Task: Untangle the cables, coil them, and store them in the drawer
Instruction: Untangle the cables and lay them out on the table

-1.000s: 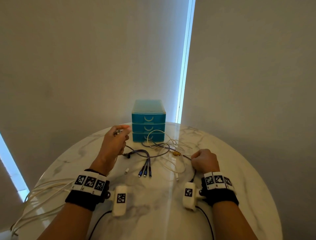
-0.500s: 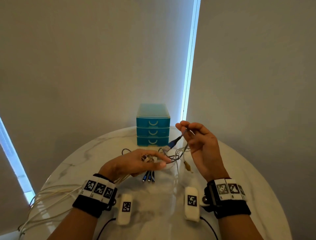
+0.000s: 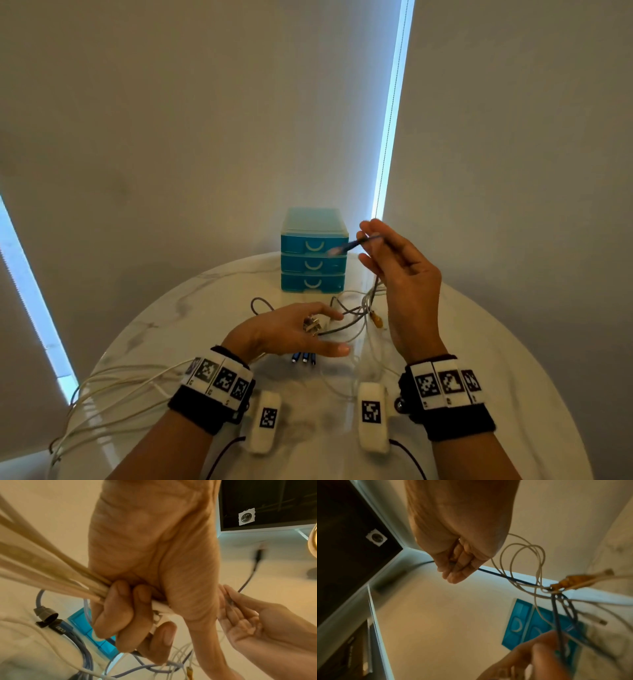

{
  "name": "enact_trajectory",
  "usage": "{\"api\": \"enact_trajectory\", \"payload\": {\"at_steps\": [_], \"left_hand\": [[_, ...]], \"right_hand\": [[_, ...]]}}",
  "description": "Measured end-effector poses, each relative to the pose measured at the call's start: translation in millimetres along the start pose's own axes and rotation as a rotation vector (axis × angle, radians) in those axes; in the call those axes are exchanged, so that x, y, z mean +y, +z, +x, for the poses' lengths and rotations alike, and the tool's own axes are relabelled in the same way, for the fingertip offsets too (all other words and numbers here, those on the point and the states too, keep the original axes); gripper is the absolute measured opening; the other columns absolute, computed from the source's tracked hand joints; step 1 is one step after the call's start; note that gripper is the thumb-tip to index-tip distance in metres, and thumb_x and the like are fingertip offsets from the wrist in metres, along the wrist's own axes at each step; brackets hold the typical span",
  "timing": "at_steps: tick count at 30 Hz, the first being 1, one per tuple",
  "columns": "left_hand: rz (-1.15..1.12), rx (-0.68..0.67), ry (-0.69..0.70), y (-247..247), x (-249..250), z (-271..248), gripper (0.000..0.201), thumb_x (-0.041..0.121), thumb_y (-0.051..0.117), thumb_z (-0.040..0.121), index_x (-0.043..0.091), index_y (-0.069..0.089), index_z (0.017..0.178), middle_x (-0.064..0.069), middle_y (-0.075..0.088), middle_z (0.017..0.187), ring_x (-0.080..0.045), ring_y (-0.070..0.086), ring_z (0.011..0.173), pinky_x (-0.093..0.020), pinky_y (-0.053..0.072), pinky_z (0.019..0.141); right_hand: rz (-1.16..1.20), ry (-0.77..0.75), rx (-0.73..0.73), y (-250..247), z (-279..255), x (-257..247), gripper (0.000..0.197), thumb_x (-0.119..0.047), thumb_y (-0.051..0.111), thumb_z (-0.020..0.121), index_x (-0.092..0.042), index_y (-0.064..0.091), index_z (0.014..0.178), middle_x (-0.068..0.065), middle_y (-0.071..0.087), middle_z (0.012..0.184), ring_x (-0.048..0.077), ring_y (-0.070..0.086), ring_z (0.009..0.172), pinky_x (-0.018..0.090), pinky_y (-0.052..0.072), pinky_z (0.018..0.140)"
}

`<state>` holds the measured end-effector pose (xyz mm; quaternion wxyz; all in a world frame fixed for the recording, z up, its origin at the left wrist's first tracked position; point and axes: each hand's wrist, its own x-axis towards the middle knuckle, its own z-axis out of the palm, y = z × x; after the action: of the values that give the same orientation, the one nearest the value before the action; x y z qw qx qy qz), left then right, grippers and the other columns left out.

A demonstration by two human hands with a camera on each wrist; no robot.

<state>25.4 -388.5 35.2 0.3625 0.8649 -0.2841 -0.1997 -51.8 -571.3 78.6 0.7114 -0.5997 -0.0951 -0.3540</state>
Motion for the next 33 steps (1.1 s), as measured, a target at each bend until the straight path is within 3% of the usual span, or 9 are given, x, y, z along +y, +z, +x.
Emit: {"api": "enact_trajectory", "payload": {"at_steps": [3, 7, 11, 16, 21, 23, 27, 30, 33], "left_hand": [[0.056, 0.041, 0.0, 6.2, 10.9, 2.6, 0.085, 0.078, 0.08, 0.071, 0.044, 0.055, 0.145, 0.014, 0.053, 0.153, -0.009, 0.05, 0.126, -0.033, 0.044, 0.108], [0.081, 0.2, 0.001, 16.9, 17.4, 8.9, 0.092, 0.093, 0.063, 0.062, 0.033, 0.063, 0.131, 0.012, 0.062, 0.131, -0.007, 0.059, 0.112, -0.031, 0.052, 0.091], [0.056, 0.391, 0.016, 9.8, 1.7, 15.9, 0.027, 0.063, 0.076, 0.089, 0.037, 0.075, 0.095, 0.013, 0.073, 0.098, -0.007, 0.066, 0.092, -0.03, 0.055, 0.078], [-0.101, 0.538, -0.12, -23.4, -27.2, 14.9, 0.034, 0.04, 0.065, 0.095, 0.013, 0.083, 0.087, -0.006, 0.07, 0.07, -0.018, 0.063, 0.066, -0.026, 0.042, 0.055], [-0.392, 0.549, -0.177, -33.4, -40.1, 9.9, 0.036, 0.026, 0.056, 0.101, 0.014, 0.086, 0.086, -0.008, 0.056, 0.067, -0.013, 0.033, 0.044, -0.022, 0.023, 0.041], [-0.424, 0.594, -0.174, -30.2, -37.6, 12.7, 0.036, 0.024, 0.055, 0.1, 0.014, 0.084, 0.083, -0.002, 0.053, 0.06, -0.013, 0.033, 0.045, -0.023, 0.021, 0.043], [-0.551, 0.603, -0.136, -28.2, -32.2, 15.6, 0.034, 0.023, 0.052, 0.103, 0.013, 0.076, 0.081, 0.005, 0.041, 0.05, -0.012, 0.026, 0.044, -0.022, 0.018, 0.043], [-0.647, 0.558, -0.112, -29.4, -30.3, 13.6, 0.028, 0.023, 0.052, 0.103, 0.013, 0.071, 0.085, 0.005, 0.033, 0.05, -0.01, 0.02, 0.042, -0.021, 0.015, 0.044], [-0.69, 0.522, -0.097, -31.2, -29.9, 11.5, 0.028, 0.019, 0.051, 0.102, 0.012, 0.068, 0.081, 0.004, 0.033, 0.048, -0.01, 0.019, 0.04, -0.017, 0.015, 0.041]], "right_hand": [[-0.004, 0.062, -0.098, 10.2, -0.8, -13.5, 0.028, -0.035, 0.048, 0.112, -0.04, 0.068, 0.132, -0.011, 0.078, 0.127, 0.017, 0.079, 0.106, 0.029, 0.065, 0.082], [0.03, 0.093, -0.135, 24.9, -1.3, -13.2, 0.036, -0.038, 0.037, 0.115, -0.024, 0.07, 0.118, -0.001, 0.082, 0.102, 0.017, 0.073, 0.071, 0.026, 0.058, 0.067], [0.313, 0.134, -0.065, 24.3, 2.8, -14.7, 0.038, -0.036, 0.039, 0.116, -0.012, 0.065, 0.104, 0.001, 0.065, 0.073, 0.014, 0.061, 0.066, 0.027, 0.053, 0.068], [0.594, 0.021, 0.204, -30.2, 29.3, -16.3, 0.031, -0.043, 0.047, 0.113, -0.019, 0.063, 0.102, -0.003, 0.061, 0.085, 0.009, 0.054, 0.073, 0.023, 0.042, 0.066], [0.254, 0.011, 0.367, -55.7, 36.6, -12.5, 0.035, -0.05, 0.043, 0.112, -0.027, 0.065, 0.099, -0.008, 0.058, 0.075, 0.008, 0.053, 0.071, 0.029, 0.038, 0.07], [0.105, 0.109, 0.297, -46.0, 32.5, -4.6, 0.032, -0.044, 0.045, 0.113, -0.023, 0.065, 0.1, -0.006, 0.05, 0.067, 0.009, 0.052, 0.067, 0.031, 0.045, 0.074], [-0.161, 0.348, 0.133, -27.4, 20.7, 20.7, 0.023, -0.038, 0.069, 0.103, -0.019, 0.059, 0.098, -0.006, 0.042, 0.065, 0.011, 0.036, 0.056, 0.025, 0.037, 0.049], [-0.368, 0.417, 0.029, -19.3, 10.8, 42.6, 0.039, -0.013, 0.078, 0.089, -0.019, 0.042, 0.073, -0.002, 0.036, 0.062, 0.015, 0.031, 0.057, 0.029, 0.031, 0.051], [-0.517, 0.433, -0.135, -4.7, -2.2, 57.1, 0.042, -0.013, 0.077, 0.084, -0.021, 0.038, 0.07, 0.007, 0.047, 0.063, 0.015, 0.042, 0.056, 0.027, 0.038, 0.056]]}}
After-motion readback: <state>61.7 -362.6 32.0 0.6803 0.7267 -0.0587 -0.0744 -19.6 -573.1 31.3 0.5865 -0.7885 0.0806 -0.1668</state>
